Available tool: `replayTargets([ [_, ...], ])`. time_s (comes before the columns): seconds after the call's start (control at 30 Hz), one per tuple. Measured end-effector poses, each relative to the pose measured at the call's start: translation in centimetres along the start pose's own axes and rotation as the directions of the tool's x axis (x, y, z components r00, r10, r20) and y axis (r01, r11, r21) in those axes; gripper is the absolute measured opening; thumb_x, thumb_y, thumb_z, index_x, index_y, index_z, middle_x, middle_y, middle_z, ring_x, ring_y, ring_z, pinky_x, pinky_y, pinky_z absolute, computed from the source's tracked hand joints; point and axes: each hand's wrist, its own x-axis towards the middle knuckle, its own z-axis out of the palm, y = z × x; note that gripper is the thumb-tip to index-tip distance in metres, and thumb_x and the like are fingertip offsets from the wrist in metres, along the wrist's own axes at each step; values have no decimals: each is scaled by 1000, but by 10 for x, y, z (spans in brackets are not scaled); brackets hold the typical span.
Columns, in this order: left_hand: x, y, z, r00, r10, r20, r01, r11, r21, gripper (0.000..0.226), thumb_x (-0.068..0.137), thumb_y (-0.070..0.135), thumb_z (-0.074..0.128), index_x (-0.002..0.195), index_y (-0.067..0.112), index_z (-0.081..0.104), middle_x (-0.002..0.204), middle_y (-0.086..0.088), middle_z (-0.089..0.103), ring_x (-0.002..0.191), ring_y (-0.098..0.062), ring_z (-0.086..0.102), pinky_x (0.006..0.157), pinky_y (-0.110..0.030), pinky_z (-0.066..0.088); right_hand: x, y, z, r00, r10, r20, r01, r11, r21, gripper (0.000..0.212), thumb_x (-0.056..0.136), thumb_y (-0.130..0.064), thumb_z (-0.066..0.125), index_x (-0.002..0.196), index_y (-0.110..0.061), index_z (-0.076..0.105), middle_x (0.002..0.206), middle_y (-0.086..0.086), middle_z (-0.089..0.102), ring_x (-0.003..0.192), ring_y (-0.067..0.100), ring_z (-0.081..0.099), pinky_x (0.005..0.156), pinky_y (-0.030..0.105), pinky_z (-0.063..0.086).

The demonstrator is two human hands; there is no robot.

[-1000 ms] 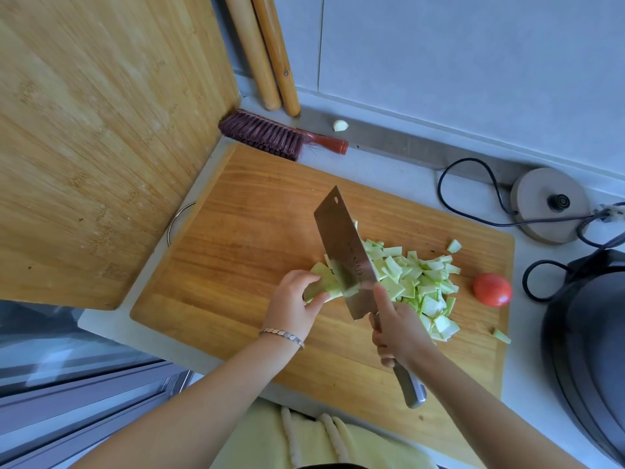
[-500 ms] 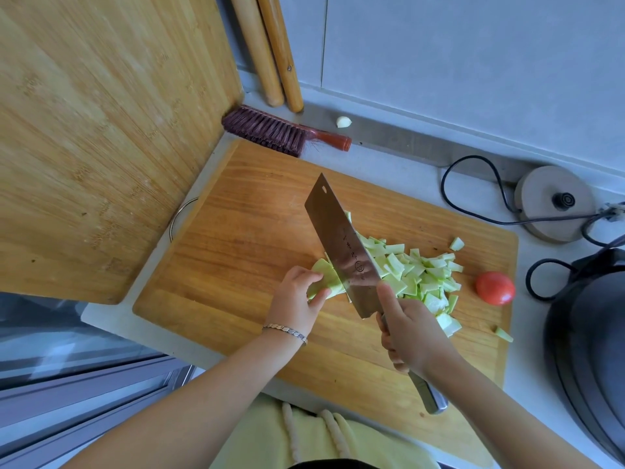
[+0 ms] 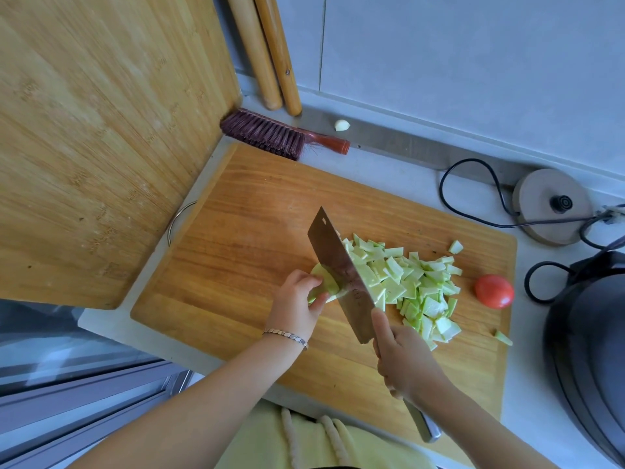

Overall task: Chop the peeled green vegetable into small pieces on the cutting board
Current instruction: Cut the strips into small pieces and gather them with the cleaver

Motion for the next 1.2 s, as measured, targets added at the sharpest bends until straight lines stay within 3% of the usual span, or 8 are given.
replayTargets([
  [0.17, 0, 0, -1, 1000, -13, 2, 13, 1000, 2, 29, 81, 14, 67, 108, 2, 65, 104, -8, 59, 95, -20, 58, 81, -31, 54, 19, -1, 24, 1000, -15, -25, 15, 1000, -1, 54, 90, -60, 27, 62, -15, 34, 54, 3, 34, 51, 20, 33, 55, 32, 30],
  [0.33, -1, -2, -4, 1000, -24, 20, 25, 999, -43, 31, 80, 14, 68, 109, 4, 64, 113, -7, 57, 101, -17, 56, 81, -28, 54, 23, -2, 11, 998, 39, 49, -47, 984, 173, 55, 95, -54, 31, 57, -15, 31, 39, -6, 28, 32, 13, 24, 39, 20, 23],
  [0.53, -3, -3, -3, 998, -58, 14, 59, 996, -62, 31, 82, 12, 66, 112, 7, 63, 115, -10, 56, 100, -18, 56, 83, -29, 54, 4, -21, -19, 998, 17, 56, -30, 972, 233, 56, 95, -54, 32, 54, -15, 32, 38, -5, 27, 31, 12, 23, 40, 19, 23],
  [0.77, -3, -4, -2, 1000, -26, 16, 27, 998, -53, 30, 82, 10, 65, 111, 4, 63, 113, -12, 56, 102, -21, 56, 81, -27, 54, -10, -33, -20, 997, -37, 62, 28, 989, 147, 56, 94, -54, 31, 57, -13, 34, 37, -5, 29, 29, 12, 26, 37, 19, 26],
  [1.2, -4, -7, 1, 1000, 25, -18, -25, 999, -29, 26, 81, 9, 67, 106, 2, 66, 108, -13, 60, 95, -25, 61, 80, -38, 56, -9, -14, -8, 1000, -1, 26, 0, 999, 43, 56, 94, -56, 28, 56, -14, 31, 39, -4, 30, 32, 13, 28, 39, 20, 25],
])
